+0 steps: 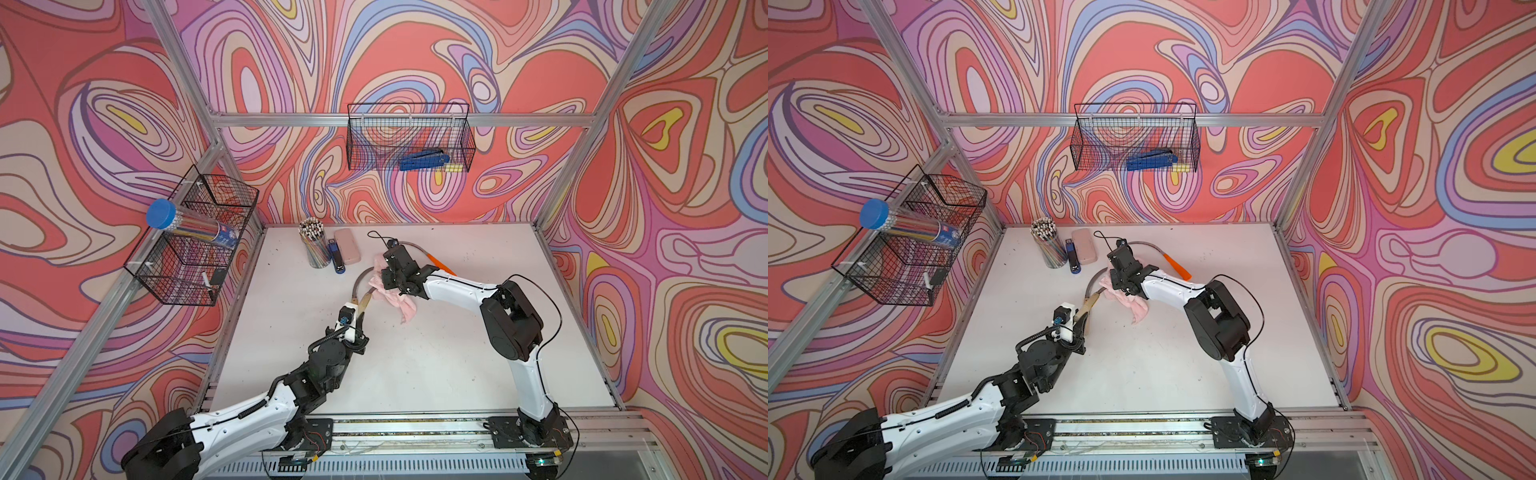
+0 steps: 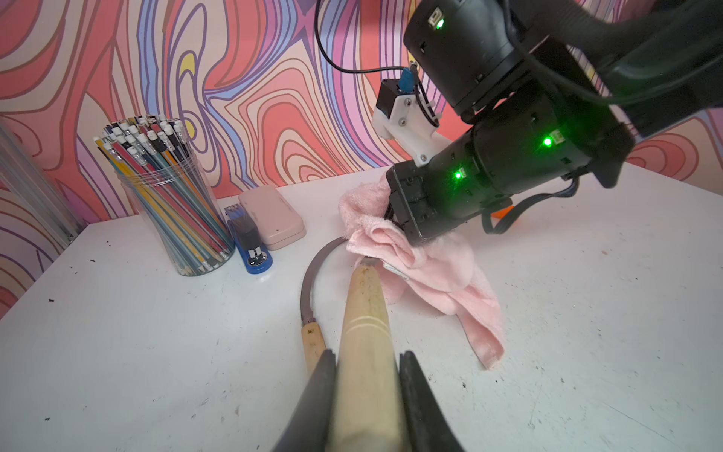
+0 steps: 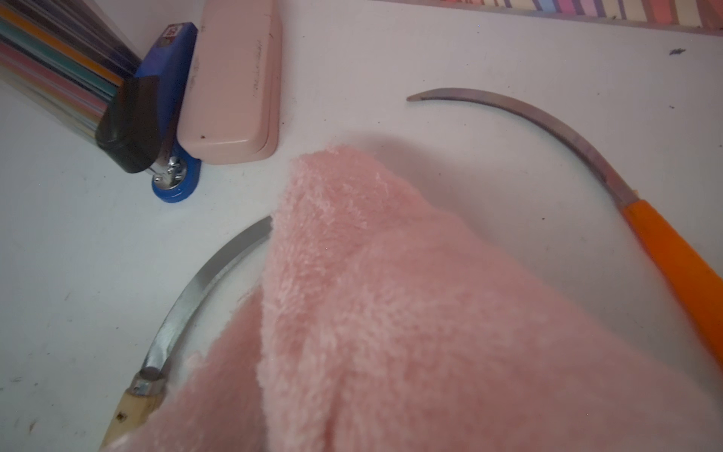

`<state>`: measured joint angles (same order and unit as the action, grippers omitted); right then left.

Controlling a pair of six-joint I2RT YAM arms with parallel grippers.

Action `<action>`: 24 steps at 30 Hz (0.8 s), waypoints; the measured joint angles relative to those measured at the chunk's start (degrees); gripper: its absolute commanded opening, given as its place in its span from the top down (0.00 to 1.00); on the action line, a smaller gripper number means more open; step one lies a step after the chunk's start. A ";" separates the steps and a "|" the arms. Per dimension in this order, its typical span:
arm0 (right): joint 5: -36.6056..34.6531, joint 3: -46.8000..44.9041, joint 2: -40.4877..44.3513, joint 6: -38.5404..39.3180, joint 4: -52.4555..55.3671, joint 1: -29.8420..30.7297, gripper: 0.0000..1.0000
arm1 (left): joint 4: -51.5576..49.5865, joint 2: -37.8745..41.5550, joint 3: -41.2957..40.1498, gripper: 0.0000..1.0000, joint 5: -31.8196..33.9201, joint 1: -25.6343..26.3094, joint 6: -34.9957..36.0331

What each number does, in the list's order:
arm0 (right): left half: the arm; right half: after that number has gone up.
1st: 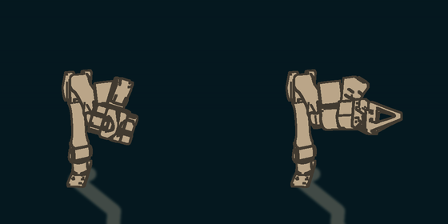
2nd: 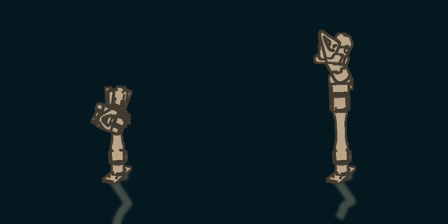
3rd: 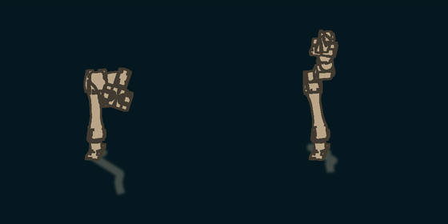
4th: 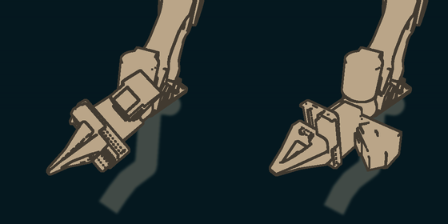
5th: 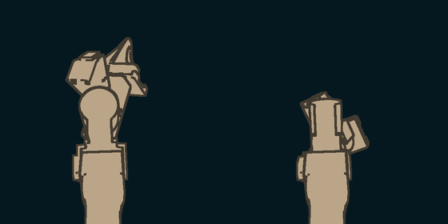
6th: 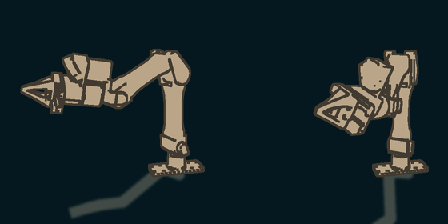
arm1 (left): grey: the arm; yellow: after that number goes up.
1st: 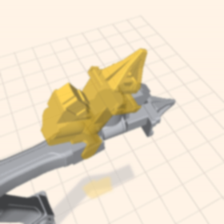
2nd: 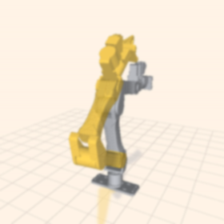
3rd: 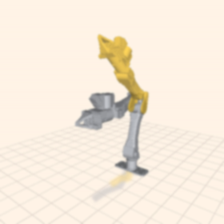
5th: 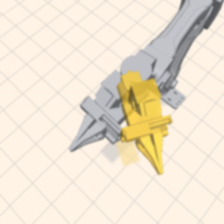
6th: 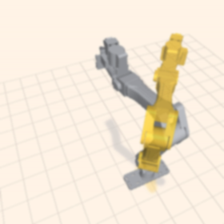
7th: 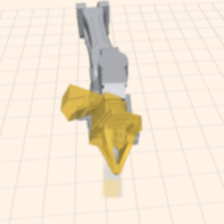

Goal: Wipe small sickles with rags
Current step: Wipe the small sickle.

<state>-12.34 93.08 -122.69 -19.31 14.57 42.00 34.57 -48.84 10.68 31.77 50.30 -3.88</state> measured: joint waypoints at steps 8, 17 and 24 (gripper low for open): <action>0.68 0.96 1.09 1.44 -0.83 7.65 1.00 | -0.24 0.00 -0.11 1.00 1.36 -0.04 0.02; 2.05 -4.59 8.59 1.46 -4.02 8.98 1.00 | 0.20 0.02 -0.31 1.00 0.87 0.00 -0.02; 0.87 -4.55 6.40 0.83 -3.78 6.25 1.00 | 0.35 0.02 -0.31 1.00 0.85 0.00 -0.02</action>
<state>-11.46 88.53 -116.29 -18.48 10.79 48.25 34.92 -48.82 10.37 32.62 50.30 -3.90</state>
